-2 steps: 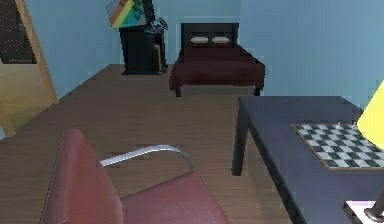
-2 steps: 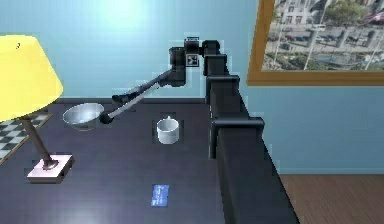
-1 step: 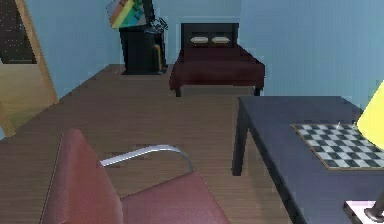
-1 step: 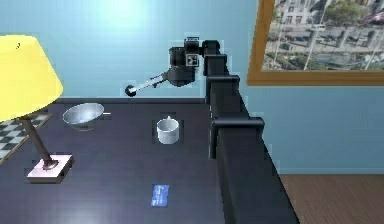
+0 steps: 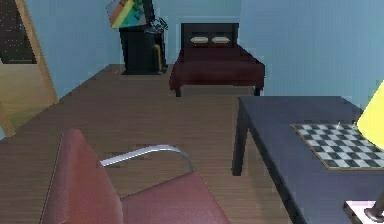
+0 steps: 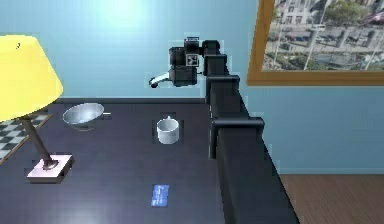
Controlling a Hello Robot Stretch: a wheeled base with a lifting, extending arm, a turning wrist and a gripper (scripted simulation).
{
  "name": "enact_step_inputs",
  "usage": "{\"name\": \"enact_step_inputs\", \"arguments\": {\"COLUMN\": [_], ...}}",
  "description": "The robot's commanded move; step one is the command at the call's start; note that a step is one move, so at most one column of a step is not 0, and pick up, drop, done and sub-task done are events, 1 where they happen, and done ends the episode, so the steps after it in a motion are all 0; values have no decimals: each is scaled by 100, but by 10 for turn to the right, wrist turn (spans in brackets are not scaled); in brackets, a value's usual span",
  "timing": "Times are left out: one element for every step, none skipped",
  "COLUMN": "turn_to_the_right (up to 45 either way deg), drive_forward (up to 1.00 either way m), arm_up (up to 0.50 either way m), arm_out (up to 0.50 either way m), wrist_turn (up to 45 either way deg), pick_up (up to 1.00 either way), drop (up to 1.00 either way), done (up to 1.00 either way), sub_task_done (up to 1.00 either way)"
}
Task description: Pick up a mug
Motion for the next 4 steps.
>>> {"name": "enact_step_inputs", "arguments": {"turn_to_the_right": [0, 0, 0, 0], "drive_forward": [0, 0, 0, 0], "arm_up": [-30, 0, 10, 0], "arm_out": [0, 0, 0, 0], "wrist_turn": [0, 0, 0, 0], "pick_up": [0, 100, 0, 0], "drop": [0, 0, 0, 0], "done": [0, 0, 0, 100], "sub_task_done": [0, 0, 0, 0]}}
